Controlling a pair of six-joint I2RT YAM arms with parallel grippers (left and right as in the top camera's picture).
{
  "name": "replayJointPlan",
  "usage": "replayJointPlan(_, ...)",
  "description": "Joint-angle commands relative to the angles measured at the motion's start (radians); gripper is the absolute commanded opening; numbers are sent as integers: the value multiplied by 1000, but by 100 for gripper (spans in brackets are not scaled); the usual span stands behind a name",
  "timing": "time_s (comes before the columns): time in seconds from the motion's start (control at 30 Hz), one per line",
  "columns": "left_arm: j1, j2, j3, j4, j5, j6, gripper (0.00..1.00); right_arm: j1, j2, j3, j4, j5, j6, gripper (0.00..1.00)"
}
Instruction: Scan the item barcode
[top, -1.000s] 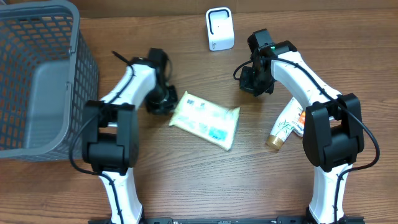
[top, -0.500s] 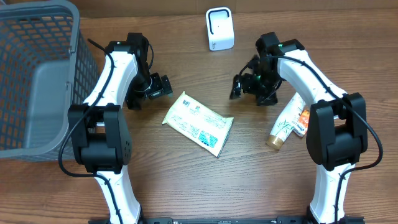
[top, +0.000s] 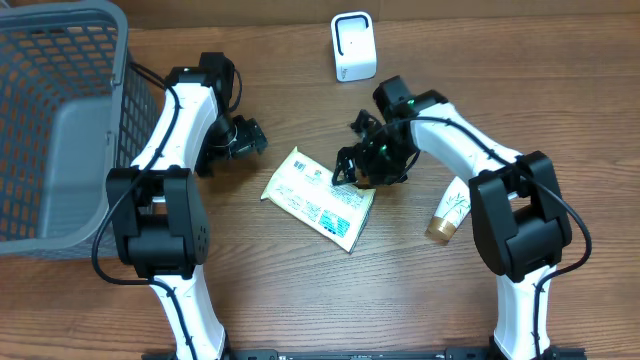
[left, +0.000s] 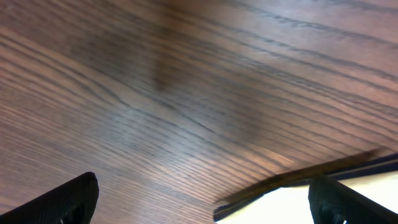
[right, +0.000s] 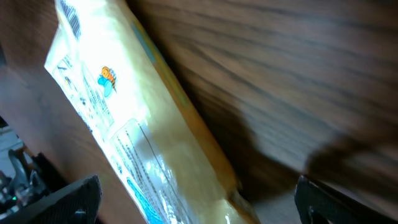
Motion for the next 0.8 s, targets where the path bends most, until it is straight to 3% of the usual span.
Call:
replayJointPlan(0.0,14,8,-34,-6,-19,-15,100,27,-4,-51,74,-29,-13,100)
replayJointPlan(0.2,13,8,-93,0,-2,-5,98,72,-4,-128,173,-29,-7,98)
replayJointPlan(0.33,13,8,-142,26,9,-5,93,95,-4,-136,172,-23,51,79)
replayJointPlan(0.47,13,8,-182,48,9,-5,93,118,-4,-136,166,-22,88,68)
replayJointPlan(0.6,13,8,-194,51,9,-2,93,128,-4,-136,167,-22,138,33)
replayJointPlan(0.67,13,8,-194,51,9,7,93,127,-4,-135,170,-18,194,4)
replayJointPlan(0.77,13,8,-194,51,9,14,93,110,-5,-119,160,26,275,4)
